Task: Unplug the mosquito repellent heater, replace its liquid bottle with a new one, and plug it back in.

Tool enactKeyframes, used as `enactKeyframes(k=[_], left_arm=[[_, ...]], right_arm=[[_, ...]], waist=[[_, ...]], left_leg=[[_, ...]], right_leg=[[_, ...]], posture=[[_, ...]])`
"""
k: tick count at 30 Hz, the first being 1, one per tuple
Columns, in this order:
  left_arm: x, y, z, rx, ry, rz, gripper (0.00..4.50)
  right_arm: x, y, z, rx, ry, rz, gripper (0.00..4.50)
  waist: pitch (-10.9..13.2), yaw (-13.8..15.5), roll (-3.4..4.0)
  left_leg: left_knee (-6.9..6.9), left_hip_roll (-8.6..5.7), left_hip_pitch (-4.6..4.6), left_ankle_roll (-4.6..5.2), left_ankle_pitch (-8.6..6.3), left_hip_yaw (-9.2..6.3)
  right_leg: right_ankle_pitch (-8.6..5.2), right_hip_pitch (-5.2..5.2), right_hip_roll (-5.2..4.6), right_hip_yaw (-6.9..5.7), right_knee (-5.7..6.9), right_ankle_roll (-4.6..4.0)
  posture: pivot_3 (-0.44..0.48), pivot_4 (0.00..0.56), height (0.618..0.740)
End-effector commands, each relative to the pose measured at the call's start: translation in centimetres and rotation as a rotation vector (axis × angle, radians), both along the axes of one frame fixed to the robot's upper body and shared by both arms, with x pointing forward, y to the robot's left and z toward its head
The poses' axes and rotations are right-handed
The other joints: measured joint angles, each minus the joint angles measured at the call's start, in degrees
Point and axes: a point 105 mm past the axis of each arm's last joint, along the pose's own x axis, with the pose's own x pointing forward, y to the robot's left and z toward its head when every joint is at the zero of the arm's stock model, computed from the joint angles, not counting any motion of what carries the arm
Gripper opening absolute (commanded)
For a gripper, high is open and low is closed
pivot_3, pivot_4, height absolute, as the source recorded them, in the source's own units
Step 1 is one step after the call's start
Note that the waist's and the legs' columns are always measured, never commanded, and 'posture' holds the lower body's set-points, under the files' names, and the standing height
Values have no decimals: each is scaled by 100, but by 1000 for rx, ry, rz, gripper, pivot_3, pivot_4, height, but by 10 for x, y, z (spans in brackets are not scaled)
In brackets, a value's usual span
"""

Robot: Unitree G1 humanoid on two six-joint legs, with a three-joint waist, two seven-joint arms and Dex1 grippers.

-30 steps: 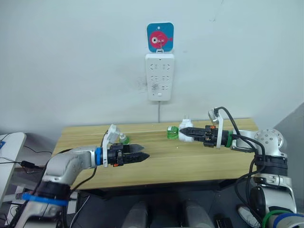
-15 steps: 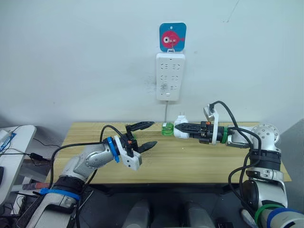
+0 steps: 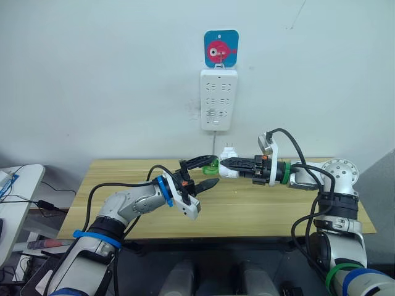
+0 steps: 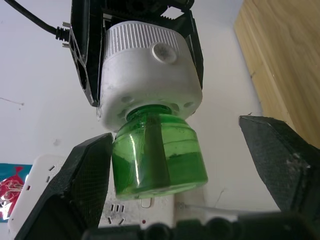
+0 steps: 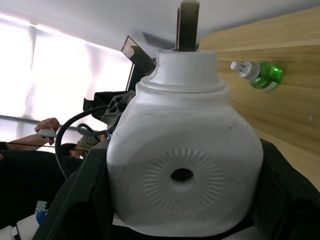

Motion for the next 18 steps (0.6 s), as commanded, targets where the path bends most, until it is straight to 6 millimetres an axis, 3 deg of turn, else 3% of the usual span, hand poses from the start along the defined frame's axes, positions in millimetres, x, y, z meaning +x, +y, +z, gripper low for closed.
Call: enactKeyframes(k=[1,5,9,13,16,18], left_arm=[[2,0,7,-11,-23,-3,3292],[3,1,10,-18,-22,-6,2279],[-5,-3,10,-46,79,-73,2271],[-16,-7,12,-91,429,-156,2271],[-29,-6,10,30,667,-240,2271],[-29,-3,22,-30,1010,-260,2271]], right_arm=[[-5,2,13,30,-54,25,3001],[-7,3,13,31,-54,31,3001],[-10,2,11,19,-55,44,3001],[-18,-1,6,-38,-67,88,3001],[-26,-4,3,-71,-70,144,3001],[-31,-5,3,-86,-75,189,3001]], waist=[[0,-1,0],[0,-6,0],[0,-10,0],[0,-26,0],[0,-44,0],[1,-75,0]], left_leg=[[0,0,1,0,0,0],[1,0,1,0,0,1],[0,0,0,0,0,1],[2,1,-1,1,0,2],[4,3,-3,1,1,-8],[4,4,0,2,1,-8]], right_leg=[[0,0,0,0,0,0],[0,0,1,-1,1,0],[0,0,1,0,-1,0],[0,0,0,4,-1,0],[0,3,0,3,-6,-1],[-1,7,3,3,-7,-1]], posture=[[54,111,740],[46,114,740],[48,115,740],[49,118,740],[57,120,740],[58,119,740]])
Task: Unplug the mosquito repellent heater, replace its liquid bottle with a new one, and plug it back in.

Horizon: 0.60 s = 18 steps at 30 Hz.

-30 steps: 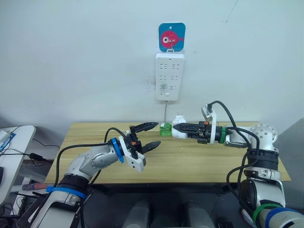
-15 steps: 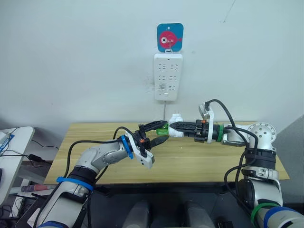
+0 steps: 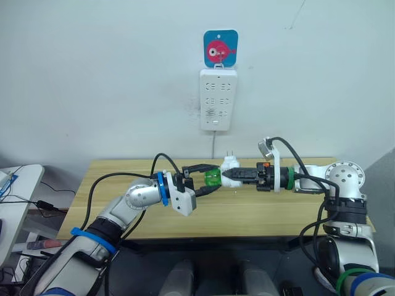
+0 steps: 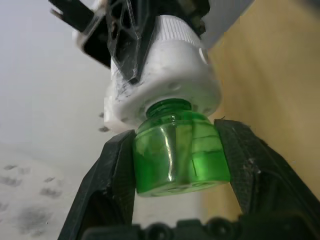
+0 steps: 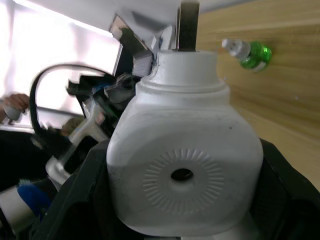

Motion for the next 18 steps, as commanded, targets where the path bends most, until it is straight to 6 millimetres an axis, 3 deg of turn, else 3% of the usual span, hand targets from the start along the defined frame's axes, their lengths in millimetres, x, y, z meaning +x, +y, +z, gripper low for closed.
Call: enactKeyframes(k=[1,5,8,11,18], left_arm=[[-12,-3,24,-58,526,-93,2271],[-11,3,47,-171,1151,-142,2271],[3,5,55,-318,1456,-150,2271],[2,6,42,-335,1552,-129,2271],[-29,9,32,-231,1606,-182,2271]], right_arm=[[-9,-2,12,5,-52,82,3001],[-9,-4,13,-13,-77,117,3001],[-6,-4,15,-9,-87,123,3001],[-3,-3,18,13,-95,114,3001],[-2,-8,17,14,-89,91,3001]], waist=[[0,-27,0],[1,-99,-2],[1,-131,-2],[1,-148,-3],[1,-225,-2]], left_leg=[[2,0,-1,2,1,-2],[5,-1,4,5,2,-13],[5,8,8,5,2,-15],[3,19,8,5,2,-16],[-1,29,5,2,2,-10]], right_leg=[[-1,1,2,-2,1,1],[-22,12,24,-16,-3,38],[-26,12,62,-14,-1,45],[-26,11,72,-13,-2,45],[-8,3,46,19,-2,12]], posture=[[56,120,740],[61,117,740],[61,117,740],[29,115,740],[23,116,740]])
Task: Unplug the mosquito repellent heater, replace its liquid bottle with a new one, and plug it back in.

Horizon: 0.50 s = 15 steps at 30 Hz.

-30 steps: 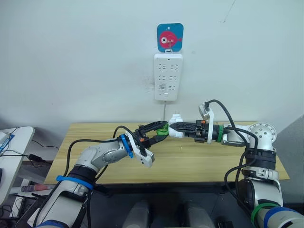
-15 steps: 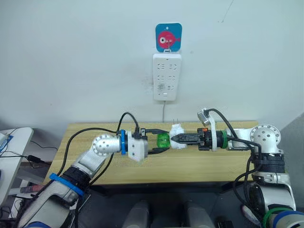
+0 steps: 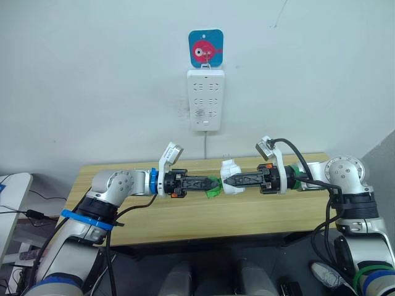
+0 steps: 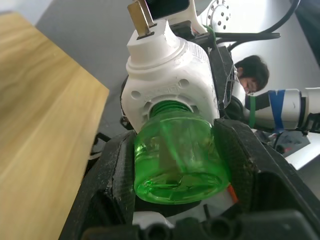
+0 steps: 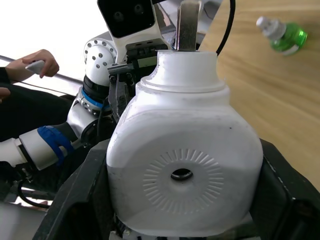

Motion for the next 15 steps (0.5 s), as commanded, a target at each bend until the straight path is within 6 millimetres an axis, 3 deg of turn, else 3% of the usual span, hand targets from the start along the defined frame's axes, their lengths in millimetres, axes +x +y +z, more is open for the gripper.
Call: enactKeyframes(k=[1,11,13,15], left_arm=[[-21,2,15,-38,-31,-111,2271],[-37,22,-4,76,-65,-151,2271],[-36,26,-6,81,-66,-116,2271],[-30,32,-11,101,-91,-51,2271]], right_arm=[[11,-13,3,-28,-47,-78,3001],[34,-23,7,-53,-92,-154,3001],[52,-30,3,-94,-115,-253,3001],[76,-49,-23,-297,-190,-412,3001]], waist=[[0,-3,0],[0,11,0],[0,6,0],[0,6,0]], left_leg=[[0,-1,0,0,0,0],[-2,-25,-2,0,-1,7],[-2,-24,-1,0,0,7],[-3,-23,0,0,0,7]], right_leg=[[0,0,-2,0,0,0],[0,2,-30,-2,-8,0],[0,2,-31,-3,-6,0],[0,2,-32,-4,-6,0]], posture=[[23,116,740],[36,120,740],[42,123,740],[42,123,740]])
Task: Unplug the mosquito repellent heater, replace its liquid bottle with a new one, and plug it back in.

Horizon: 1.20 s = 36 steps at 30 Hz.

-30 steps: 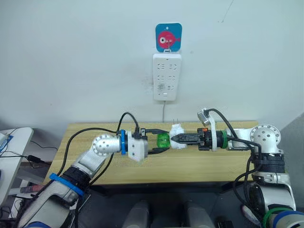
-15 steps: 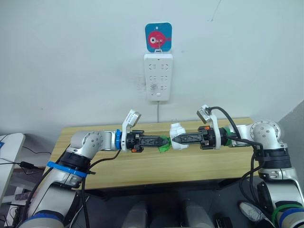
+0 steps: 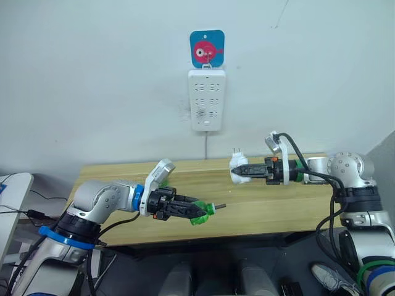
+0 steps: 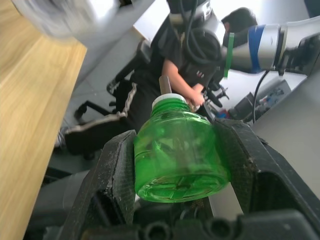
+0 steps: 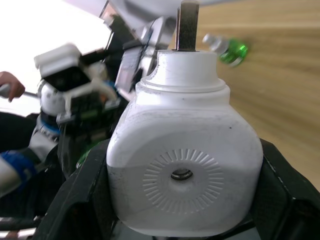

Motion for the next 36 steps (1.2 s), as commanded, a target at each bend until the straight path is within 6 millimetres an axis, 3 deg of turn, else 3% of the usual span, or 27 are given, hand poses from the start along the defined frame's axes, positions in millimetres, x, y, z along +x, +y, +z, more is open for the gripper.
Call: enactKeyframes(k=[1,6,12,20,31,32,34,36], left_arm=[[10,10,3,7,-97,94,2271],[22,12,2,-13,-162,245,2271],[15,7,1,-28,-170,291,2271],[8,5,-4,-15,-170,296,2271],[8,1,-6,-11,-181,290,2271],[8,1,-6,-11,-181,290,2271],[9,1,-6,-7,-183,289,2271],[10,2,-7,-3,-186,291,2271]], right_arm=[[36,-31,-27,-283,-127,-229,3001],[55,-80,-69,-734,-253,-383,3001],[49,-119,-94,-902,-171,-460,3001],[30,-132,-122,-933,5,-495,3001],[25,-137,-132,-916,50,-490,3001],[25,-137,-132,-915,44,-488,3768],[26,-137,-131,-909,38,-489,4393],[27,-137,-129,-906,29,-490,4455]], waist=[[0,5,0],[1,77,-1],[1,123,0],[1,130,0],[1,125,0],[1,126,0],[1,125,0],[1,125,0]], left_leg=[[0,0,1,0,0,-2],[-3,-10,-5,0,0,-1],[0,-14,-4,-1,1,6],[-2,-11,0,-1,1,4],[-2,-12,2,0,1,6],[-2,-13,2,0,1,6],[-2,-12,2,-1,1,6],[-2,-12,2,-1,1,6]], right_leg=[[0,1,0,-2,1,0],[0,-4,-14,-4,-3,0],[0,-4,-19,-2,-1,0],[-1,2,-17,-5,0,-2],[-1,4,-17,-6,-1,-2],[-1,4,-16,-7,-1,-2],[-1,4,-16,-7,-1,-2],[-1,4,-16,-7,-1,-1]], posture=[[42,125,740],[44,130,740],[61,130,740],[76,128,740],[72,124,740],[69,123,740],[68,122,740],[65,121,740]])
